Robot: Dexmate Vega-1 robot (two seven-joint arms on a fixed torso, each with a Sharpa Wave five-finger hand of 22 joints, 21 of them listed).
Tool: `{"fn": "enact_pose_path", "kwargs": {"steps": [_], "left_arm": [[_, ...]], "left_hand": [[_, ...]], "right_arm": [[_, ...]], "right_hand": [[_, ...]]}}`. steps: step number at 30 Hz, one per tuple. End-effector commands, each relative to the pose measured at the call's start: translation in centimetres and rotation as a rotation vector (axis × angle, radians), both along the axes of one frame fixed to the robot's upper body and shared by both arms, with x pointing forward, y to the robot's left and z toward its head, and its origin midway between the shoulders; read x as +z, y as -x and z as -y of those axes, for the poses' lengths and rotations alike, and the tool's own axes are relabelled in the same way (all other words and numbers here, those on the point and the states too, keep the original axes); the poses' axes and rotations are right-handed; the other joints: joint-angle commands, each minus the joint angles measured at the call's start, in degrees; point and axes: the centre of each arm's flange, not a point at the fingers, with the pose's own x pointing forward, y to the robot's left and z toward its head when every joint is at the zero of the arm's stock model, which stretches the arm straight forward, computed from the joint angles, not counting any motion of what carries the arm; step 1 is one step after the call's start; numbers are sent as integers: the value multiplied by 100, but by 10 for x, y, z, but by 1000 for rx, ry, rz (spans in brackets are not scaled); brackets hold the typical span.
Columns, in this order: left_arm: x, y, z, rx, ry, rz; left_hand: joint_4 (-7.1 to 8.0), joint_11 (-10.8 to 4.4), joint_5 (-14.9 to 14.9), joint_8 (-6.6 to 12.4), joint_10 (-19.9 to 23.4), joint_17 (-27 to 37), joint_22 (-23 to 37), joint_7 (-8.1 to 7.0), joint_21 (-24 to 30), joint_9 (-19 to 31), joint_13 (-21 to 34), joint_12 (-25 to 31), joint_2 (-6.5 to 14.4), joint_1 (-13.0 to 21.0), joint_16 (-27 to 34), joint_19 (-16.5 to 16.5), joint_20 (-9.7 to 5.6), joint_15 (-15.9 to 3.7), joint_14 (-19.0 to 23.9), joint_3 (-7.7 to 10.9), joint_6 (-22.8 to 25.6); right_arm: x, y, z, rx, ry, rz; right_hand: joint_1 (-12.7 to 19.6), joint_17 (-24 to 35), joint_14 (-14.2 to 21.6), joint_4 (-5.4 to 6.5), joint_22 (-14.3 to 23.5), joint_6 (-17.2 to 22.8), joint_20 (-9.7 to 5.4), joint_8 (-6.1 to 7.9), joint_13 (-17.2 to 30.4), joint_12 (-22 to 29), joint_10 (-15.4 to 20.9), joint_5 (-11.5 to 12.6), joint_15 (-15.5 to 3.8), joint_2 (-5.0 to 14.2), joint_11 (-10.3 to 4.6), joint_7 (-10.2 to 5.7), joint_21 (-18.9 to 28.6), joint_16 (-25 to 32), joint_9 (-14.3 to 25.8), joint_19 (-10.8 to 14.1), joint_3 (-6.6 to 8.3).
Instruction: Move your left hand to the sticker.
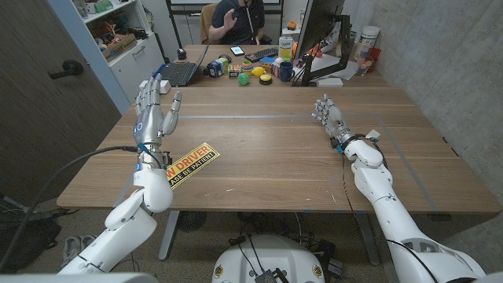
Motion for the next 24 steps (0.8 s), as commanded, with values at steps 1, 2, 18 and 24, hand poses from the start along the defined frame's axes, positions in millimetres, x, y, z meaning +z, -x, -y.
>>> {"fn": "enact_pose_path", "kwargs": {"steps": [1,2,18,24], "left_arm": [[-7,5,0,186,-109,-65],[-8,4,0,194,-118,-73],[-19,-18,-8,229,-145,-199],[-30,-26,-15,188,-100,-261]], "left_hand": [[-96,-87,-64,27,-1399,29,38,-18,-19,32,14,8,-5,124,-38,-764,52,77,-1608,16,-513],[-100,-87,-66,27,-1396,29,38,-18,-20,32,14,12,-6,128,-37,-765,53,81,-1611,16,-515],[-423,-40,-239,25,-1631,41,52,-12,-52,51,26,105,-264,400,141,-692,66,237,-1605,-50,-802],[-472,-26,-255,38,-1551,40,55,-12,-33,57,27,139,-330,430,189,-615,64,240,-1496,-81,-822]], "right_arm": [[2,-3,-6,8,15,-1],[3,-3,-6,8,15,-1],[7,-2,-9,0,33,3],[9,-1,-9,-6,34,7]], "right_hand": [[-36,8,-4,7,23,23,5,37,16,37,18,37,-18,290,40,30,-36,14,24,27,-19],[-37,8,-7,7,23,23,6,37,16,37,19,37,-18,288,44,31,-37,13,25,27,-21],[-56,8,7,8,23,34,15,39,16,41,38,41,-10,269,59,38,-58,13,25,48,-53],[-60,8,10,8,23,33,24,38,16,39,37,42,0,263,46,36,-66,12,25,49,-63]]}}
